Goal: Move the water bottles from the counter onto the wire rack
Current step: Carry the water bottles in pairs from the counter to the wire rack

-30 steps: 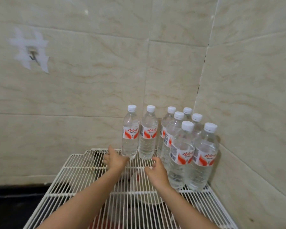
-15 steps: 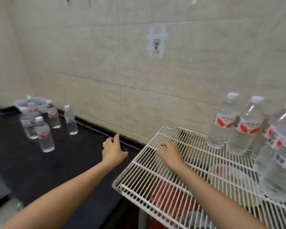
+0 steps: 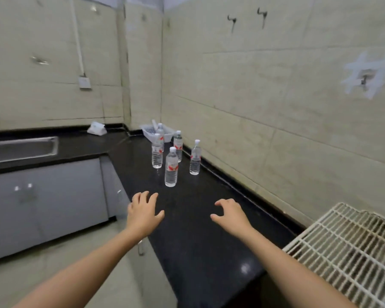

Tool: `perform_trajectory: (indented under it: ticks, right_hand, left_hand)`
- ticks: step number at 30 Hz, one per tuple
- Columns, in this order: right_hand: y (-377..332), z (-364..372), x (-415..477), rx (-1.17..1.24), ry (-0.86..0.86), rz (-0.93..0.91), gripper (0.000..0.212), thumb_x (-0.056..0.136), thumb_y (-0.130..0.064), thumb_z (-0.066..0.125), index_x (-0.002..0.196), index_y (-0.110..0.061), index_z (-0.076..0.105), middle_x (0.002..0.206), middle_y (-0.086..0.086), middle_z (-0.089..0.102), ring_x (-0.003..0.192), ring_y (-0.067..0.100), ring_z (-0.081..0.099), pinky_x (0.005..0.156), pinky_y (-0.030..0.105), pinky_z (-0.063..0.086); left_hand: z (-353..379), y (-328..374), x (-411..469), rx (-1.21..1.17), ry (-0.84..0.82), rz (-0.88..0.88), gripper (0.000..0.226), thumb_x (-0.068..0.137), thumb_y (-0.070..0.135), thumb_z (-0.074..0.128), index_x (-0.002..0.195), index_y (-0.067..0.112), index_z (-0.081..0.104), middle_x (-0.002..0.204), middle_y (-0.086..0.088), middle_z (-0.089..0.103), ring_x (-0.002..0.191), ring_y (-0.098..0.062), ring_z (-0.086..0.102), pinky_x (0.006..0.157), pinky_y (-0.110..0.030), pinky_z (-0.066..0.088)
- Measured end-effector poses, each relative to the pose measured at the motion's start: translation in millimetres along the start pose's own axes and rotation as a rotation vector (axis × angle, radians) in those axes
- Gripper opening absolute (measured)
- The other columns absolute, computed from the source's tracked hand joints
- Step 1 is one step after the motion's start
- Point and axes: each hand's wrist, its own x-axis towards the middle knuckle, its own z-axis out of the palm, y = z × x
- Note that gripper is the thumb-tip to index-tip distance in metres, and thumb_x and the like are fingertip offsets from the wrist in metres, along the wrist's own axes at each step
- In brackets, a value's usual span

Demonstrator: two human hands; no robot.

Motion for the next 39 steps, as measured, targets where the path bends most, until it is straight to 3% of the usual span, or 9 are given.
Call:
perform_trajectory:
  ticks: [7, 12, 23, 39]
  right_hand:
    - [-115, 93, 42, -0.171, -0.128, -0.102, 0.052, 0.088, -0.036, 0.051, 0.135, -0.018, 0.040, 0.138, 0.008, 0.040, 0.129, 0.025, 0.036, 0.102, 0.037, 0.034]
    - [-190, 157, 63, -0.156, -0.192, -0.186, 0.052, 0.087, -0.034, 0.051, 0.135, -0.018, 0.040, 0.139, 0.008, 0.040, 0.130, 0.026, 0.034, 0.102, 0.038, 0.033]
    - [-282, 272, 115, -0.324, -0.287, -0.457, 0.051, 0.092, -0.035, 0.043, 0.140, -0.020, 0.032, 0.145, 0.008, 0.033, 0.137, 0.020, 0.026, 0.108, 0.032, 0.024]
    - [-437, 353, 403, -0.218, -0.306, -0.553, 0.052, 0.092, -0.036, 0.045, 0.140, -0.020, 0.032, 0.149, 0.008, 0.028, 0.140, 0.021, 0.020, 0.111, 0.036, 0.020]
  left_hand:
    - [-33, -153, 14, 0.033, 0.027, -0.095, 0.057, 0.090, 0.043, 0.042, 0.140, 0.018, 0.029, 0.149, -0.007, 0.028, 0.140, -0.027, 0.015, 0.110, -0.039, 0.021]
    - [-45, -251, 21, 0.032, 0.023, -0.177, 0.056, 0.090, 0.043, 0.043, 0.138, 0.017, 0.033, 0.148, -0.008, 0.031, 0.140, -0.028, 0.014, 0.110, -0.041, 0.020]
    - [-26, -382, 25, 0.037, -0.035, -0.402, 0.055, 0.088, 0.041, 0.045, 0.137, 0.017, 0.036, 0.147, -0.007, 0.032, 0.140, -0.028, 0.015, 0.111, -0.042, 0.019]
    - [-16, -532, 267, -0.021, 0.030, -0.576, 0.052, 0.090, 0.040, 0.044, 0.136, 0.016, 0.036, 0.145, -0.005, 0.036, 0.138, -0.026, 0.019, 0.110, -0.040, 0.022]
